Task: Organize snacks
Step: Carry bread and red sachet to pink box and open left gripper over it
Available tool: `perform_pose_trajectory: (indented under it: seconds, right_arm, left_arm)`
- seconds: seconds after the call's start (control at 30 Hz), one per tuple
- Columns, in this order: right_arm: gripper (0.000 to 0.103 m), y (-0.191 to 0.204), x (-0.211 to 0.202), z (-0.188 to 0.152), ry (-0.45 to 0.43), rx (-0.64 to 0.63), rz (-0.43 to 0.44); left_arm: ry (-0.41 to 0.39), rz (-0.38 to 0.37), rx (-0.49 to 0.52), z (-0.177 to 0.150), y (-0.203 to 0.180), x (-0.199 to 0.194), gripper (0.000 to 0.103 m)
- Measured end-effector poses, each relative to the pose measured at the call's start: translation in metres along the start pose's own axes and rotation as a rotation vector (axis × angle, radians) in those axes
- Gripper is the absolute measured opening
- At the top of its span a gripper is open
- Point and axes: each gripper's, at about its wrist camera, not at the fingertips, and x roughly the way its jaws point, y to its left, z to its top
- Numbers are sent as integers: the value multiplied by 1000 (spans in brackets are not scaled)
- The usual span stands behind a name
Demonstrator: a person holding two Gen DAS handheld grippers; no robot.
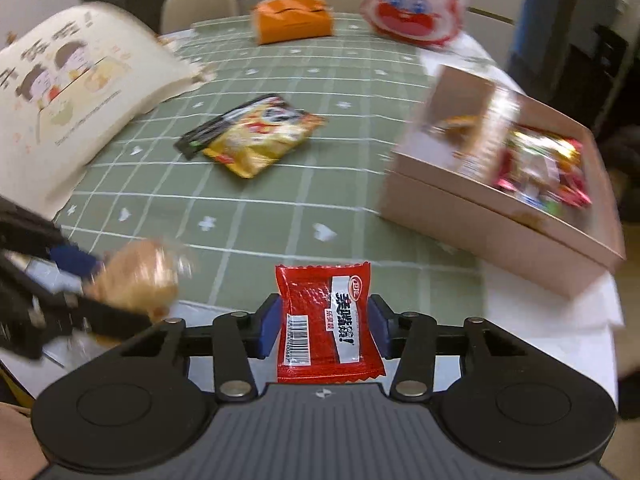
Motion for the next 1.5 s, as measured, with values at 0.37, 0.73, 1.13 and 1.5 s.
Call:
perform_pose_trajectory:
  seconds: [0.37,0.73,1.13,1.5]
  right_arm:
    - [43,-82,-146,49,-352,226,-100]
    - [44,-124,-200,102,-589,207,-184]
    - [44,-169,-157,94,-464,174,-146]
    - [47,-215,-45,135,-263,251,-1]
  left_arm:
    - [-324,-114,206,109,-62,-72,63]
    - [-446,-60,130,195,-88,-24,63]
    - [-371,-53,-71,209,-62,82,62]
    - [-467,-11,-245,183,-23,29,62]
